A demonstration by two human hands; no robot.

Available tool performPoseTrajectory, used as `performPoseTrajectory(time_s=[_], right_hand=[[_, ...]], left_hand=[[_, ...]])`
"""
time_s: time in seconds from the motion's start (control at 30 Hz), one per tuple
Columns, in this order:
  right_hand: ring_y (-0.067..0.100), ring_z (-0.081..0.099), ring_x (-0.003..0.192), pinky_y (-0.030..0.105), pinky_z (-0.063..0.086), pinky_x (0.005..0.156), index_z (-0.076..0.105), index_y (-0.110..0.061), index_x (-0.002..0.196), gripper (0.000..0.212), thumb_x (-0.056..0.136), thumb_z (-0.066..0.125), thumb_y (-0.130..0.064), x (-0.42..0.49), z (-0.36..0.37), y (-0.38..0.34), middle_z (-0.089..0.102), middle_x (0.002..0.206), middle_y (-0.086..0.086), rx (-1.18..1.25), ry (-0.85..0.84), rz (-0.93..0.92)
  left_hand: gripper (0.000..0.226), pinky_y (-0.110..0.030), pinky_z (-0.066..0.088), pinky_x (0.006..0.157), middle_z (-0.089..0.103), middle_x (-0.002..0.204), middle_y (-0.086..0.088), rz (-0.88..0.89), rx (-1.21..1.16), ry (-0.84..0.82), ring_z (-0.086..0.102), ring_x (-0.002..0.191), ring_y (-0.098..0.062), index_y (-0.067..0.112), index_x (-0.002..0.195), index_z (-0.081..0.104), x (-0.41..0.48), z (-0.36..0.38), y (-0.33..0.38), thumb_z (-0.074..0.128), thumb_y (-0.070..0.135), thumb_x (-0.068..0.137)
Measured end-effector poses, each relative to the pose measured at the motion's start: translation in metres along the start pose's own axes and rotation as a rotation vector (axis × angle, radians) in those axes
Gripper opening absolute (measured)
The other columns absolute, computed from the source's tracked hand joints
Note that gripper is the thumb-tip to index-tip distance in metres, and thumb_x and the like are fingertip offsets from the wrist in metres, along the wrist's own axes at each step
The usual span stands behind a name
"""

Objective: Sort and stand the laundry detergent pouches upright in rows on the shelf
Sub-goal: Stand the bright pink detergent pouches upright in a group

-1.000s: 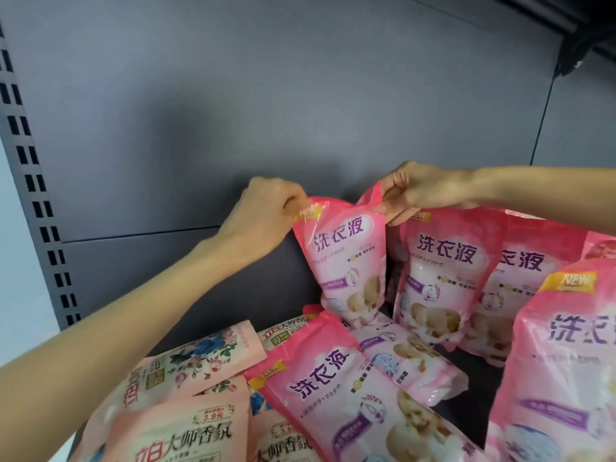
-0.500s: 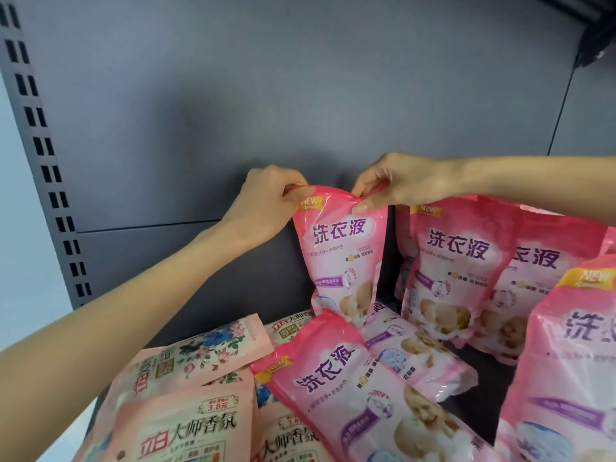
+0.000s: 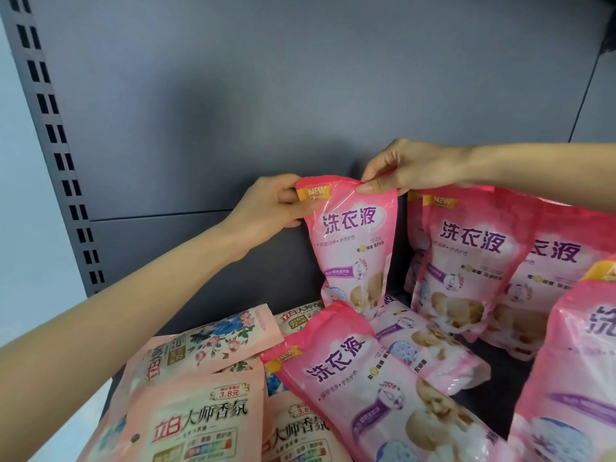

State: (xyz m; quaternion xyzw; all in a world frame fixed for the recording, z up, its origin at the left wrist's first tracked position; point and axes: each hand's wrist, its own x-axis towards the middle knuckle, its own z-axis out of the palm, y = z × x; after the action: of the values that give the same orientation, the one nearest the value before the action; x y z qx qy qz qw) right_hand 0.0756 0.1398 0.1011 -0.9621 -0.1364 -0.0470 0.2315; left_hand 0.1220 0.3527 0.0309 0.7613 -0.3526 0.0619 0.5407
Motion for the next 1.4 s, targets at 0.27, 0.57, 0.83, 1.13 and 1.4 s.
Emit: performPoseTrajectory(time_s=[0.27, 0.57, 0.83, 1.13, 1.4], right_hand=[[0.009, 0.056, 0.065, 0.025, 0.047, 0.074, 0.071, -0.008, 0.080, 0.018, 0.085, 0.065, -0.024, 0.001, -0.016, -0.006, 0.065, 0.073, 0.006, -0.062, 0.250, -0.066], [0.000, 0.053, 0.051, 0.013, 0.045, 0.055, 0.070, -0.002, 0.089, 0.023, 0.086, 0.065, -0.024, 0.009, -0.031, -0.039, 0.062, 0.052, -0.012, -0.010, 0.405, -0.190], [0.010, 0.061, 0.067, 0.032, 0.055, 0.076, 0.071, -0.009, 0.084, 0.016, 0.084, 0.067, -0.025, 0.003, 0.001, -0.074, 0.069, 0.078, 0.005, 0.063, 0.233, -0.284], [0.006, 0.061, 0.061, 0.021, 0.054, 0.064, 0.072, -0.007, 0.084, 0.017, 0.079, 0.072, -0.022, 0.020, 0.024, -0.078, 0.068, 0.065, -0.003, 0.107, 0.185, -0.290], [0.014, 0.071, 0.088, 0.032, 0.058, 0.079, 0.071, -0.013, 0.094, 0.058, 0.093, 0.031, -0.056, 0.015, 0.032, -0.037, 0.075, 0.090, 0.003, 0.366, -0.047, -0.007]], left_hand=[[0.021, -0.020, 0.056, 0.064, 0.071, 0.094, -0.007, 0.040, -0.077, 0.153, 0.069, 0.078, -0.008, 0.001, 0.102, 0.064, 0.017, 0.003, 0.021, 0.065, 0.013, 0.085], [0.012, -0.017, 0.053, 0.056, 0.070, 0.084, 0.007, 0.176, -0.034, 0.286, 0.068, 0.070, -0.001, 0.012, 0.101, 0.065, 0.012, -0.035, 0.058, 0.059, 0.012, 0.090], [0.010, -0.015, 0.053, 0.056, 0.071, 0.072, 0.020, 0.190, 0.009, 0.290, 0.068, 0.069, 0.000, 0.018, 0.095, 0.063, -0.031, -0.065, 0.042, 0.057, 0.012, 0.090], [0.013, -0.015, 0.054, 0.059, 0.071, 0.073, 0.020, 0.197, 0.013, 0.354, 0.069, 0.070, -0.003, 0.022, 0.088, 0.063, -0.053, -0.068, 0.014, 0.056, 0.012, 0.090], [0.011, -0.018, 0.056, 0.061, 0.070, 0.075, 0.022, 0.217, 0.018, 0.432, 0.069, 0.071, -0.004, 0.021, 0.089, 0.064, -0.054, -0.062, 0.003, 0.056, 0.013, 0.091]])
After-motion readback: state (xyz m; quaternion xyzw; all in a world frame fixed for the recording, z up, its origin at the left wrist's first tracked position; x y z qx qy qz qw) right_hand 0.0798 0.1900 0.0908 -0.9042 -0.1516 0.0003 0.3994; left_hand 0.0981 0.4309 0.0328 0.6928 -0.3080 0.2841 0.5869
